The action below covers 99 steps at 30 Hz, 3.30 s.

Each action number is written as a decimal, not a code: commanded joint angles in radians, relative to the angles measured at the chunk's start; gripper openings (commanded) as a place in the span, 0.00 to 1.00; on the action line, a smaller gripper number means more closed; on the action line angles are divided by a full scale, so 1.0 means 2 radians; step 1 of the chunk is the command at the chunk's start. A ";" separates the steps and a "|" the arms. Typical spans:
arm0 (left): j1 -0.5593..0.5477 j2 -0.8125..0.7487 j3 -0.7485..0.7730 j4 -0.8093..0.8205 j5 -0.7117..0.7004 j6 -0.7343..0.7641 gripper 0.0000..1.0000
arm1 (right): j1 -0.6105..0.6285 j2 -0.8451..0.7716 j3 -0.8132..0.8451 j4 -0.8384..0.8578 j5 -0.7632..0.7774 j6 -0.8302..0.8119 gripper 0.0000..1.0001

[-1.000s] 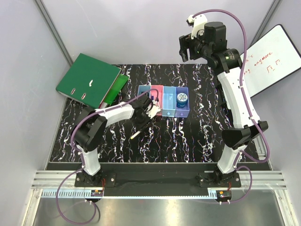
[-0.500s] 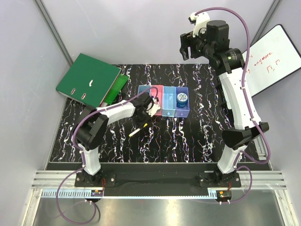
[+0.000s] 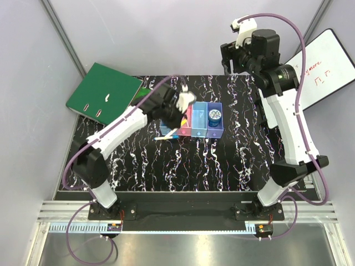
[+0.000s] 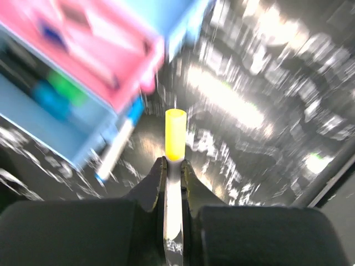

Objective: Sort the stationery into containers
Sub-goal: Pick up the pen from the center of the board, then place the pen in the storage box, then move the storage box to the center of the board.

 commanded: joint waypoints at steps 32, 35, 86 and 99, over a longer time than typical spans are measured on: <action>0.042 0.279 0.243 0.267 0.085 -0.182 0.02 | -0.033 -0.131 -0.213 0.075 0.101 -0.035 0.79; 0.042 0.280 0.221 0.267 0.079 -0.180 0.07 | -0.034 -0.128 -0.206 0.075 0.098 -0.032 0.79; 0.047 -0.028 -0.170 0.037 -0.048 0.324 0.75 | -0.035 -0.148 -0.178 0.074 0.060 -0.024 0.82; 0.059 0.044 -0.160 0.080 -0.040 0.341 0.72 | -0.034 -0.158 -0.185 0.071 0.062 -0.024 0.82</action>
